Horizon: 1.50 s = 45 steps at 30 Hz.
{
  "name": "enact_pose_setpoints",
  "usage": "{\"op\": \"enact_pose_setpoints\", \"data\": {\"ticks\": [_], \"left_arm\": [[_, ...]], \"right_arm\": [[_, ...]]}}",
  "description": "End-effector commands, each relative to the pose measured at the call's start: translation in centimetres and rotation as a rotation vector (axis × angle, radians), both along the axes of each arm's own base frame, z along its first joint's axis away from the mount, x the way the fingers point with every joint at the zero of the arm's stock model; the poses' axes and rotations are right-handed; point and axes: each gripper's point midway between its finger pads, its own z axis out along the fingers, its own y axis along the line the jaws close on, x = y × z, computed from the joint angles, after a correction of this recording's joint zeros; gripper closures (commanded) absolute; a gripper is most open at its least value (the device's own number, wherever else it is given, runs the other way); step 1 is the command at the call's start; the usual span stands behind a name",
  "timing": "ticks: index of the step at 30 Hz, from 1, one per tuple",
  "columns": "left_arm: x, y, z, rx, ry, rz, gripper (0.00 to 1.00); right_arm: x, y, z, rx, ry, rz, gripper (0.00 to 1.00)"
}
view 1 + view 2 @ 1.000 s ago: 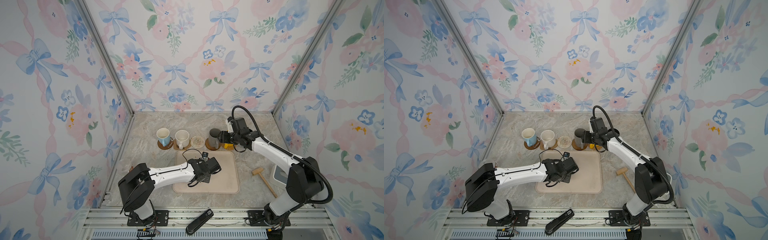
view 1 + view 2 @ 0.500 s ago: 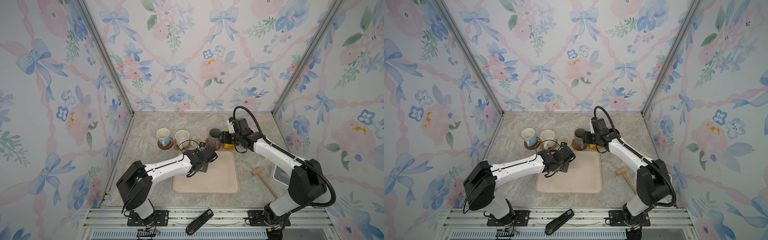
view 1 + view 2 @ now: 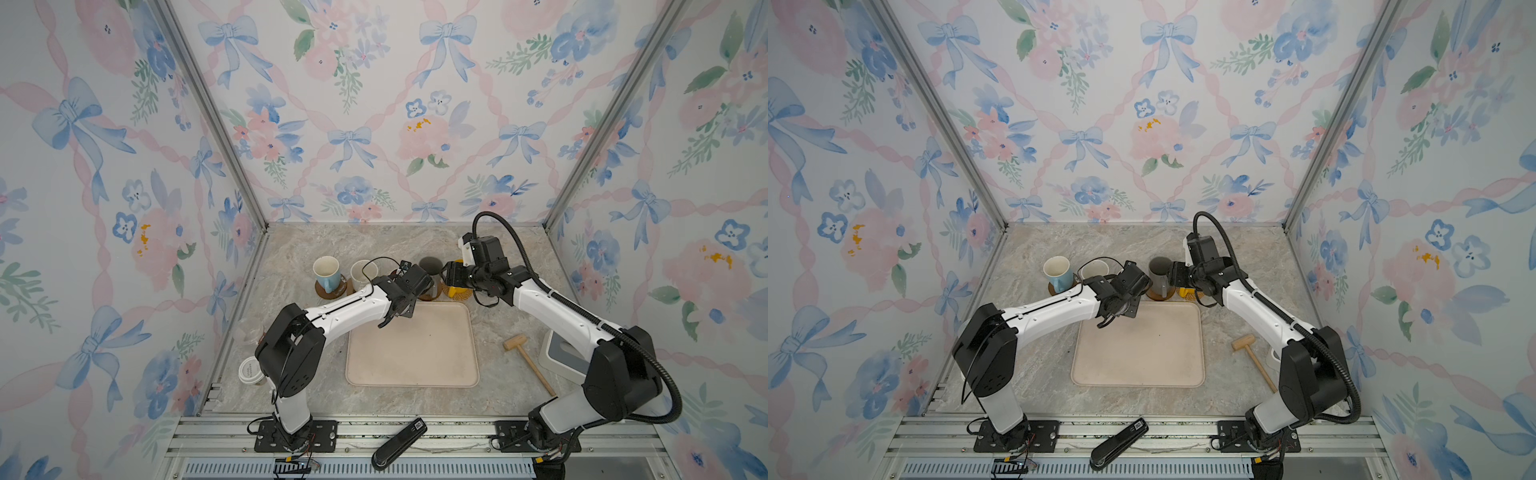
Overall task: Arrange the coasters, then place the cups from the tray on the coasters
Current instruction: 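Lift the red-lined mug with the left gripper toward the woven coaster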
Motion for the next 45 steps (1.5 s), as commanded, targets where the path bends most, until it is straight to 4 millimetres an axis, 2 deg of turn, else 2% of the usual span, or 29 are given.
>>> {"op": "enact_pose_setpoints", "data": {"ticks": [1,9,15,23,33,45], "left_arm": [[2.5,-0.5,2.0,-0.004,-0.079,0.013,1.00],[5.2,-0.4,0.6,0.007,-0.057,0.033,1.00],[6.7,0.0,-0.4,0.008,-0.043,0.060,1.00],[8.4,-0.3,-1.5,-0.019,-0.022,0.072,1.00],[8.9,0.1,-2.4,-0.034,0.004,0.097,1.00],[8.4,0.6,-4.0,-0.033,0.043,0.113,1.00]], "right_arm": [[-0.1,-0.6,0.5,0.012,-0.014,-0.011,0.37],[0.0,-1.1,0.3,0.010,-0.008,-0.023,0.37],[0.2,-1.5,0.0,0.008,-0.003,-0.034,0.37],[0.5,-1.4,-0.5,0.011,0.013,-0.029,0.36],[1.0,-1.7,-1.3,0.010,0.031,-0.036,0.36],[1.1,-1.6,-1.4,0.014,0.033,-0.034,0.36]]}}
